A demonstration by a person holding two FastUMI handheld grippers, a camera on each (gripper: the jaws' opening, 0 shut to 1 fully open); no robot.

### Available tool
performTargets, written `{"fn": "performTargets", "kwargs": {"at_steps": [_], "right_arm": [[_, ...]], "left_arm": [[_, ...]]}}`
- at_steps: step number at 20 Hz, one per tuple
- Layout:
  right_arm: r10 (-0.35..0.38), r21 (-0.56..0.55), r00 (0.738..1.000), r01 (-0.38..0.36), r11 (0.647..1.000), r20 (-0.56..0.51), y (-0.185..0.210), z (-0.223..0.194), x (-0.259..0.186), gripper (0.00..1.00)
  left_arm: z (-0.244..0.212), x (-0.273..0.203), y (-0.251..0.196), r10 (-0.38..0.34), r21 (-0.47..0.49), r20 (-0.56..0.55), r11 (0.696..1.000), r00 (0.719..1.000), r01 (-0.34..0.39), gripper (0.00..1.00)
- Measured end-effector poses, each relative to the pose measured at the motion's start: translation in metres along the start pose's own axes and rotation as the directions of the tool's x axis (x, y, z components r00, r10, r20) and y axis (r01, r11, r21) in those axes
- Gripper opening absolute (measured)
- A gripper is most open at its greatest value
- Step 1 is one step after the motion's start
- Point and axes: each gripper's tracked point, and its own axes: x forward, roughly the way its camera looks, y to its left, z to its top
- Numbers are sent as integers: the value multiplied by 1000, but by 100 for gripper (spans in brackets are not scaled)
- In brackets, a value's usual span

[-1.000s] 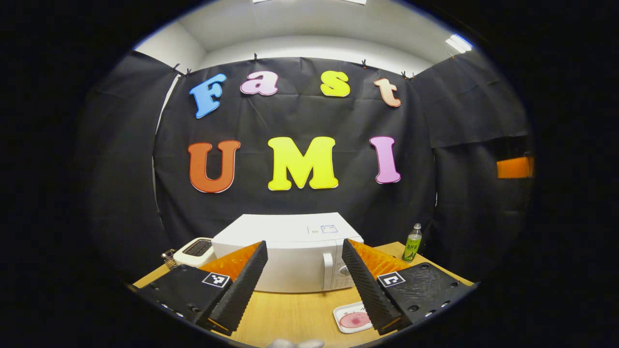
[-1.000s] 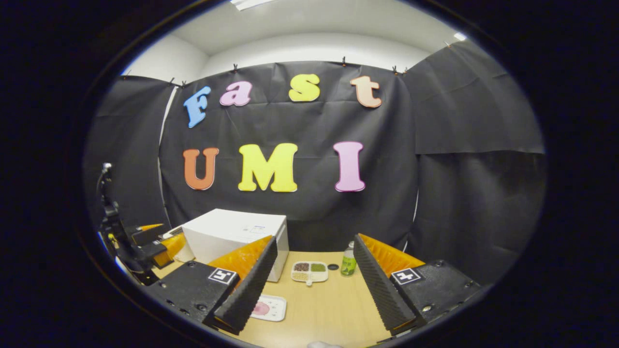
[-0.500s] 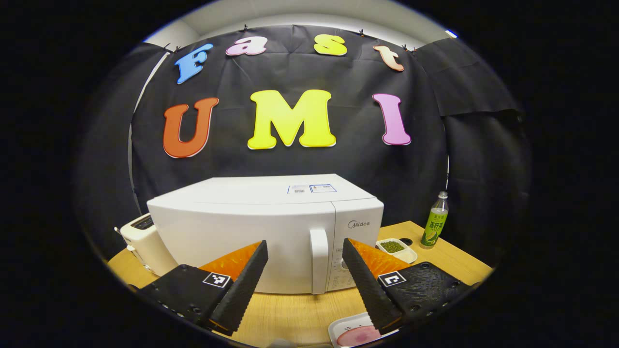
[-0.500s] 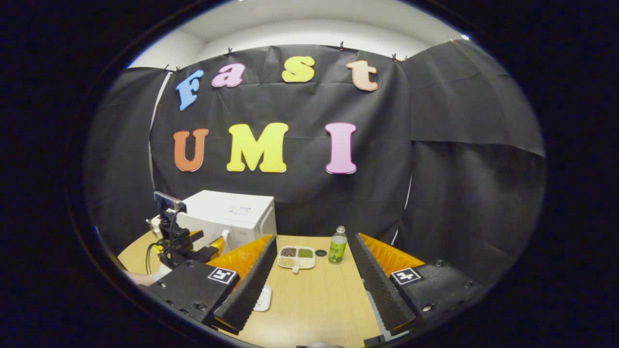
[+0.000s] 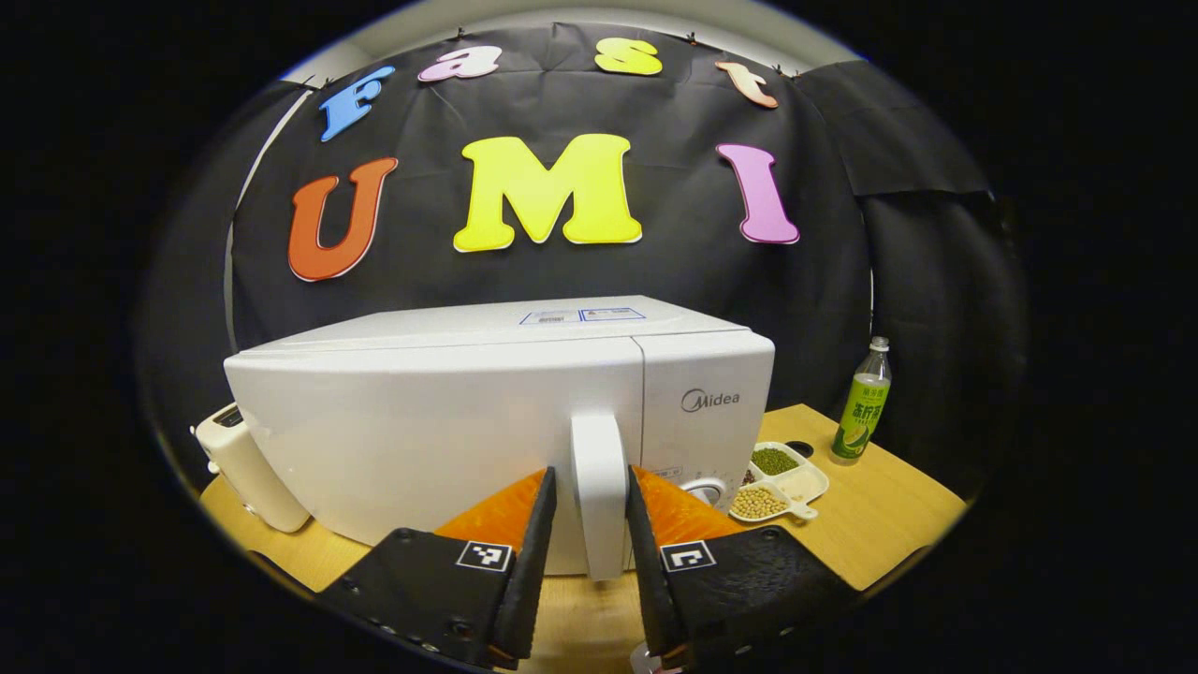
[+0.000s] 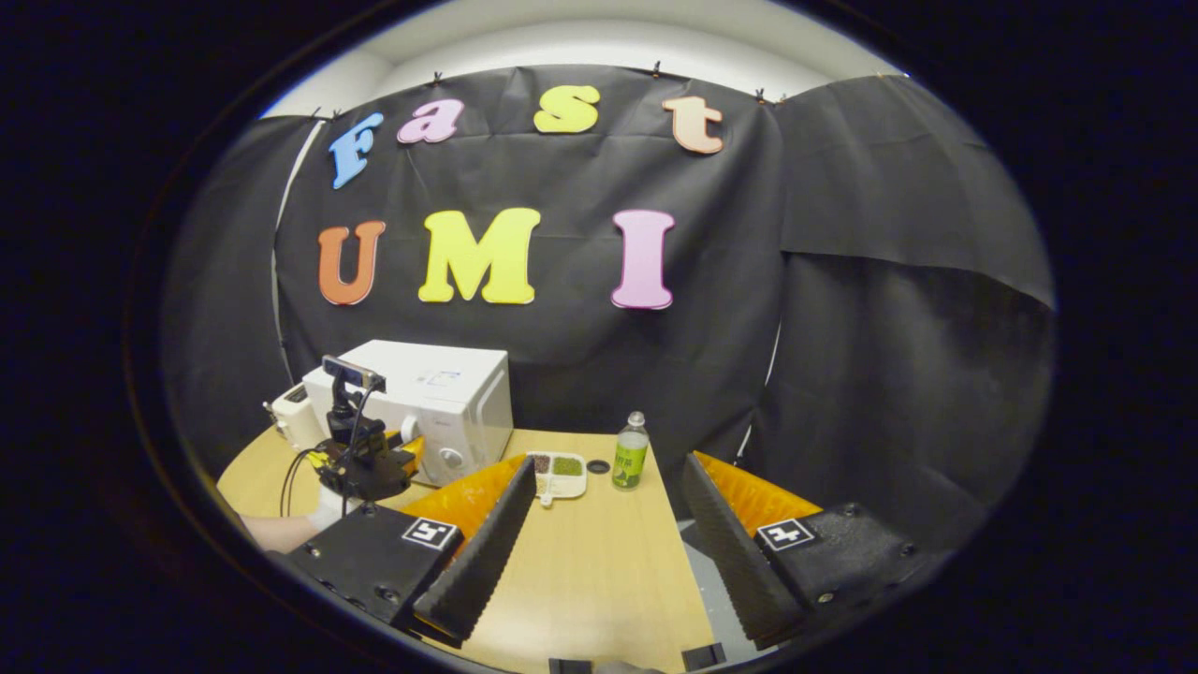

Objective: Open the microwave oven with the left hand, put the food in, and close the microwave oven.

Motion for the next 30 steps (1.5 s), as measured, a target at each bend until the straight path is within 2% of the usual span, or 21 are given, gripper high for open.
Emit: {"fn": "performTargets", "kwargs": {"at_steps": [1, 2, 3, 6, 7, 8, 9, 10, 11, 12, 13, 14, 15, 17, 18, 22, 29, 30], "right_arm": [[7, 1, 1000, -7, 1000, -4, 2, -1, 3, 96], [16, 2, 1000, -16, 1000, -9, 5, -2, 4, 100], [28, 4, 1000, -28, 1000, -11, 8, -3, 6, 95], [54, 8, 998, -54, 999, -13, 14, -2, 8, 96], [63, 7, 998, -63, 998, -11, 16, -2, 7, 96], [68, 4, 998, -68, 998, -7, 18, -1, 8, 96], [73, 2, 997, -73, 997, -5, 18, 0, 8, 100], [78, 2, 997, -78, 997, -2, 20, 1, 8, 100], [83, 1, 997, -83, 997, -1, 21, 1, 8, 95], [88, -1, 996, -88, 996, 3, 22, 2, 8, 95], [88, -5, 996, -88, 996, 6, 22, 3, 7, 100], [90, -6, 996, -90, 996, 12, 22, 5, 6, 100], [89, -4, 996, -89, 996, 19, 22, 6, 5, 100], [83, -17, 996, -82, 996, 24, 23, 3, 2, 100], [85, -24, 996, -84, 996, 22, 25, 1, 1, 95], [112, -26, 993, -112, 993, 28, 44, -2, -8, 96], [177, -64, 984, -175, 982, 29, 90, -7, -23, 96], [193, -68, 981, -191, 979, 24, 100, -9, -24, 100]], "left_arm": [[0, 1, -1, -2, -16, 5, 1000, 1000, 2, 41], [0, 2, -1, 0, -14, 1, 1000, 1000, 0, 23], [-1, -1, -2, -2, -20, 0, 1000, 1000, 2, 23], [-1, -3, -2, -10, -50, -9, 999, 1000, 9, 13], [-1, -4, -3, -14, -62, -17, 998, 1000, 13, 7], [-1, -5, -3, -19, -72, -23, 997, 1000, 17, 7], [-1, -7, -3, -22, -82, -29, 996, 999, 20, 7], [0, -6, -3, -26, -73, -27, 997, 999, 24, 1], [-1, -5, -4, -27, -70, -31, 997, 999, 25, 2], [-1, -6, -4, -33, -76, -33, 997, 999, 30, 1], [-1, -6, -4, -39, -86, -36, 996, 999, 35, 1], [-2, -8, -5, -43, -90, -42, 995, 998, 39, 10], [-6, -17, -4, -45, -88, -50, 995, 998, 40, 1], [-8, -37, -3, -61, -73, -14, 996, 998, 60, 1], [-12, -48, -2, -72, -80, -18, 994, 997, 70, 1], [-23, -92, 7, -104, -45, -22, 994, 994, 103, 1], [-41, -168, 47, -74, -40, -45, 997, 996, 72, 1], [-44, -177, 53, -64, -42, -50, 997, 997, 62, 2]]}}
